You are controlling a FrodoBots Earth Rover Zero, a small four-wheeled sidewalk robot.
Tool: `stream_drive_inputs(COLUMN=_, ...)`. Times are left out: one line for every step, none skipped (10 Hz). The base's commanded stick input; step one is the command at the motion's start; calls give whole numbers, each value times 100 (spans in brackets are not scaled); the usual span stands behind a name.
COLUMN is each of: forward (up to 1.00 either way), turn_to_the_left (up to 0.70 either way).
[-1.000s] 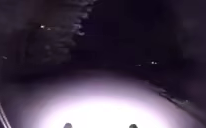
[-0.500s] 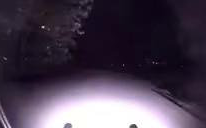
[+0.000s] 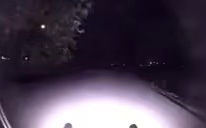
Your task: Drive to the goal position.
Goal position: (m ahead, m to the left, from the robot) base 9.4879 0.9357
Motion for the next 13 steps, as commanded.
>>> stream_drive_inputs(forward=50, turn_to_the_left=0)
stream_drive_inputs(forward=50, turn_to_the_left=0)
stream_drive_inputs(forward=50, turn_to_the_left=0)
stream_drive_inputs(forward=50, turn_to_the_left=0)
stream_drive_inputs(forward=50, turn_to_the_left=0)
stream_drive_inputs(forward=50, turn_to_the_left=0)
stream_drive_inputs(forward=50, turn_to_the_left=0)
stream_drive_inputs(forward=50, turn_to_the_left=0)
stream_drive_inputs(forward=50, turn_to_the_left=0)
stream_drive_inputs(forward=50, turn_to_the_left=0)
stream_drive_inputs(forward=50, turn_to_the_left=21)
stream_drive_inputs(forward=50, turn_to_the_left=50)
stream_drive_inputs(forward=50, turn_to_the_left=50)
